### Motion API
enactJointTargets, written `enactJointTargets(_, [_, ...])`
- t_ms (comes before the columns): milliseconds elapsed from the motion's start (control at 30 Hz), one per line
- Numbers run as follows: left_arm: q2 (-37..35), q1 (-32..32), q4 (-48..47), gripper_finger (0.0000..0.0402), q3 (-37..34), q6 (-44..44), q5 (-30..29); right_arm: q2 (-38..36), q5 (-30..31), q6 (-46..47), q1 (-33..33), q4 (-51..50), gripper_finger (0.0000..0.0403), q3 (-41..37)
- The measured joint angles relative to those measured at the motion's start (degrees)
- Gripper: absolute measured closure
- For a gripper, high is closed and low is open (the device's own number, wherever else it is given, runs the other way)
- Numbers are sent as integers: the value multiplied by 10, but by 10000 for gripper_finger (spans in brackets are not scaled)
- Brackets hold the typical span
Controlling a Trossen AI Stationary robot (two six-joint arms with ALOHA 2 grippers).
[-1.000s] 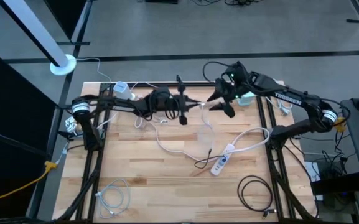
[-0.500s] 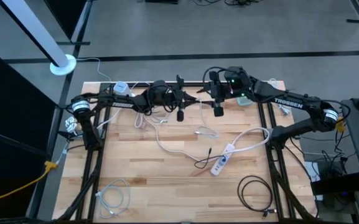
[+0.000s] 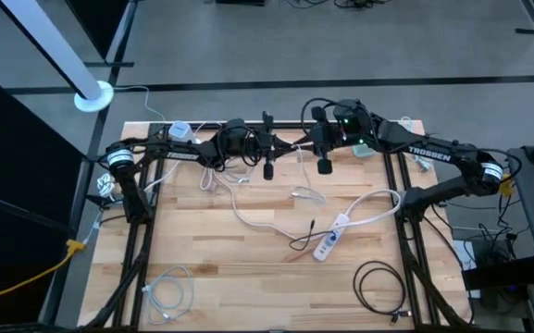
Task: Insert USB
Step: Insert the white charger cable into the green outlet extension
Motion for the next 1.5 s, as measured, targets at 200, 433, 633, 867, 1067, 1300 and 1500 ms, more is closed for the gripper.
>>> enactJointTargets(200, [0, 0, -4, 379, 0, 0, -1, -1, -13, 10, 0, 12, 399, 0])
enactJointTargets(433, [1, 0, -10, 355, 0, 17, -6, -10, -13, 26, -2, -6, 401, 0])
enactJointTargets(633, [1, 0, -42, 337, 0, 30, -8, -45, 40, 1, -29, -88, 402, 0])
enactJointTargets(867, [0, 0, -84, 323, 0, 40, -8, -71, 80, -19, -125, -249, 402, 1])
enactJointTargets(1067, [0, 0, -86, 324, 0, 43, -8, -37, 154, -10, -201, -364, 402, 0])
enactJointTargets(1300, [0, -1, -86, 335, -9, 39, -7, 3, 170, -26, -240, -396, 402, -7])
enactJointTargets(1500, [0, -3, -86, 332, -23, 38, -7, 0, 135, 8, -241, -355, 402, -8])
